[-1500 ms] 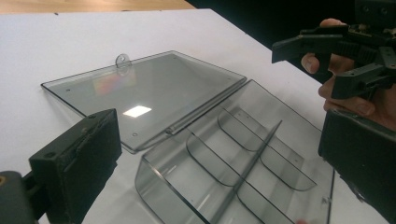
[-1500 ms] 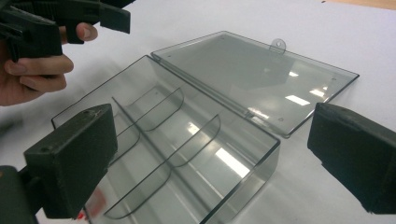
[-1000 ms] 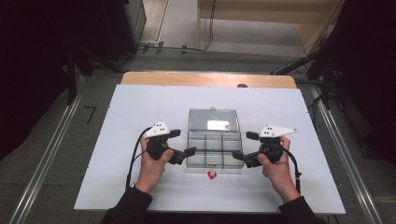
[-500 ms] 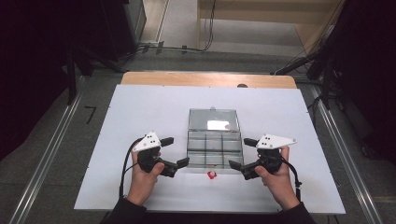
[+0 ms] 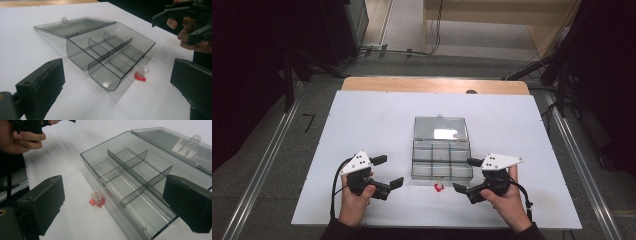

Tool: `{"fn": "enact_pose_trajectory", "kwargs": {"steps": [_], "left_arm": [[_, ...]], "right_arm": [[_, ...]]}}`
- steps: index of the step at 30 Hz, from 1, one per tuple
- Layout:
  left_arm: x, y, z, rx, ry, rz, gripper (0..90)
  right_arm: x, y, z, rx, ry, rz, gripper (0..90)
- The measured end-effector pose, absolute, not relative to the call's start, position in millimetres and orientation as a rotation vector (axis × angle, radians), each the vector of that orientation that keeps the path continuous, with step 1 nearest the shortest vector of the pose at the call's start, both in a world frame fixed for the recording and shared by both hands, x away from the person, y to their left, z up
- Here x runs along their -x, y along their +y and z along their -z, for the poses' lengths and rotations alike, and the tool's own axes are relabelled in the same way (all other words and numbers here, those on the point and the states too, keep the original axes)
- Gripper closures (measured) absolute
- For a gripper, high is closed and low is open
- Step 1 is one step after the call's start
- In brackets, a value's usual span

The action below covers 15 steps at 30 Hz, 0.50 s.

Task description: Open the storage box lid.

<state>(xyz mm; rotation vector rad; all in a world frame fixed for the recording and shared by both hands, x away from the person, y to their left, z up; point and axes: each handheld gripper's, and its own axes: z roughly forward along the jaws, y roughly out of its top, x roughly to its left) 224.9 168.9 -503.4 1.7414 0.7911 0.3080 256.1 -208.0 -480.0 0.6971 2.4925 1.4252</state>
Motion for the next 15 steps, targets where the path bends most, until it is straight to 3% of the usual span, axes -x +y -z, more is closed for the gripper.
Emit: {"fn": "enact_pose_trajectory", "kwargs": {"steps": [12,15], "left_arm": [[-215.8,186.5,507.6,-1.741,0.813,-0.339,0.0],[-214.6,191.2,509.9,-1.739,0.825,-0.341,0.0]], "right_arm": [[-247.1,-205.0,482.9,-0.655,2.540,-1.418,6.6],[-246.6,-206.2,483.6,-0.657,2.537,-1.422,12.2]]}}
